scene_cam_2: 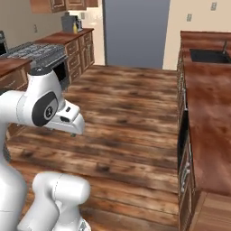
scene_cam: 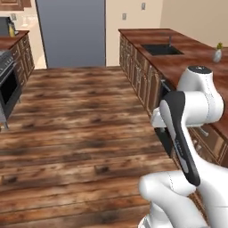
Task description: There is a tray on the dining counter. Grab the cup, mug, and pitcher and place them on the tray. The pitcher may be placed next to the tray if it cannot fit the tray.
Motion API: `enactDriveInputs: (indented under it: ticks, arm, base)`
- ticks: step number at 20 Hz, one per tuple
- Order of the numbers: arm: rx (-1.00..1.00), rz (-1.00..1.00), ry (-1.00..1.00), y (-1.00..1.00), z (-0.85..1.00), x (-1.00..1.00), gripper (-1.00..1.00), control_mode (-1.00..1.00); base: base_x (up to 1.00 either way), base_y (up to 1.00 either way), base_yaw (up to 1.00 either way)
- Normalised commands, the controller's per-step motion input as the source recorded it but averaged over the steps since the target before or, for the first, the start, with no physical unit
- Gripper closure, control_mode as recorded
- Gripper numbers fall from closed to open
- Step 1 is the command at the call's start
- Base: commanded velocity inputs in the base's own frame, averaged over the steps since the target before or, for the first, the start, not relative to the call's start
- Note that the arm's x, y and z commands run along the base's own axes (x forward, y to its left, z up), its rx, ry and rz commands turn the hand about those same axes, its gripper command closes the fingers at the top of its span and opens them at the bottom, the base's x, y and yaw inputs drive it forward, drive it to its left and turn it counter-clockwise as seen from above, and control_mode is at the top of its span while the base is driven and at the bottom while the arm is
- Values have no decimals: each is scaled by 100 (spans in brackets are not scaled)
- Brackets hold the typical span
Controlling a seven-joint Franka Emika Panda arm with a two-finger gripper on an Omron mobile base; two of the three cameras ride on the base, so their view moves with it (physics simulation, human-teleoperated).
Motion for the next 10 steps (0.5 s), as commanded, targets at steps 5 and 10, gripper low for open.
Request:
enactDriveInputs:
  ticks: [5,10]
  arm:
    - [0,0,0,0,0,0,-100,100]
    - [0,0,0,0,0,0,-100,100]
  base:
    - [100,100,-23]
    - [100,58,-21]
